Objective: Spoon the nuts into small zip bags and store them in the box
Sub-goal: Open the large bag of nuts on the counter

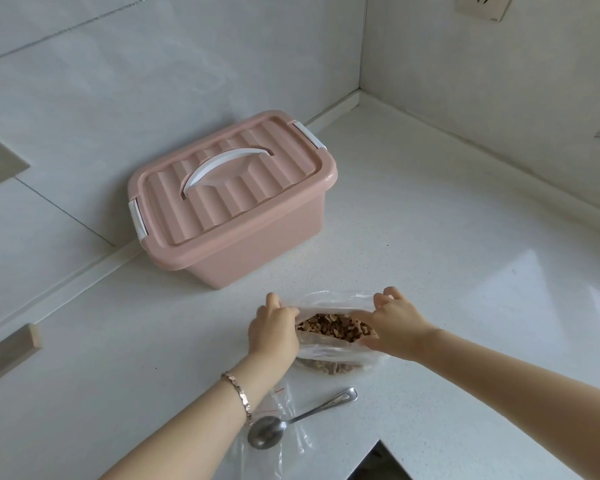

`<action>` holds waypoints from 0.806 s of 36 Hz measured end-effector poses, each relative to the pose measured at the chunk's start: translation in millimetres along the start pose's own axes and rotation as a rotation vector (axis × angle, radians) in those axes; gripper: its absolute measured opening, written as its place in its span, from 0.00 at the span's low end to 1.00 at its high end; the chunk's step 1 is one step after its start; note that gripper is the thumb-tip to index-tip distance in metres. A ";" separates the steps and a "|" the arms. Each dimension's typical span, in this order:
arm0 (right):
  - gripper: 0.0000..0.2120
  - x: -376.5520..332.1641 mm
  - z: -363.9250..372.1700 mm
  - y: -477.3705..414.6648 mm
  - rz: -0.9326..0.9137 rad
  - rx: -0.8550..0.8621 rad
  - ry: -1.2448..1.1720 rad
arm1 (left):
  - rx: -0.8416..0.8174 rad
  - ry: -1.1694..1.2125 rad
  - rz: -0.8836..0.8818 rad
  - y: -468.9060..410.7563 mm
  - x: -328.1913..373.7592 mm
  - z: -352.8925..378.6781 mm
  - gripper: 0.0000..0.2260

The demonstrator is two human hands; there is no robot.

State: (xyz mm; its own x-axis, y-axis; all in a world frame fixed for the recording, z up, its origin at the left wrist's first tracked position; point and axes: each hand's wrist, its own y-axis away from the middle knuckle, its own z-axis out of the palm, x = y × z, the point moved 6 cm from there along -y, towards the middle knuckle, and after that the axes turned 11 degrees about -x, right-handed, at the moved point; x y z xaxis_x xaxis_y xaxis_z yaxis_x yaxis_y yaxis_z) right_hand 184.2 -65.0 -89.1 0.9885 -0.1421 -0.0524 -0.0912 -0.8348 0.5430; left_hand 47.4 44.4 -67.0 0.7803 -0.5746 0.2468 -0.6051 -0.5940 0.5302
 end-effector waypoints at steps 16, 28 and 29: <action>0.44 -12.0 12.6 -5.0 0.057 -0.038 -0.429 | 0.026 0.253 -0.360 -5.3 -9.6 15.8 0.19; 0.50 15.2 21.7 -9.4 0.088 -0.113 -0.655 | -0.159 0.092 0.193 0.3 -23.7 27.6 0.35; 0.50 13.6 24.5 -11.8 0.094 -0.114 -0.645 | -0.152 0.077 0.215 2.0 -26.1 27.2 0.35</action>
State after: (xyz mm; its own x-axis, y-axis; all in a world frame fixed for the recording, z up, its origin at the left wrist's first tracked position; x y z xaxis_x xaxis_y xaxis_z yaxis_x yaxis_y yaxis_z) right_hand 195.8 -70.1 -116.8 0.7031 -0.5311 -0.4728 -0.1248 -0.7468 0.6533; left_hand 21.5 42.8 -94.4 0.6500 -0.6306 0.4242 -0.7317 -0.3684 0.5736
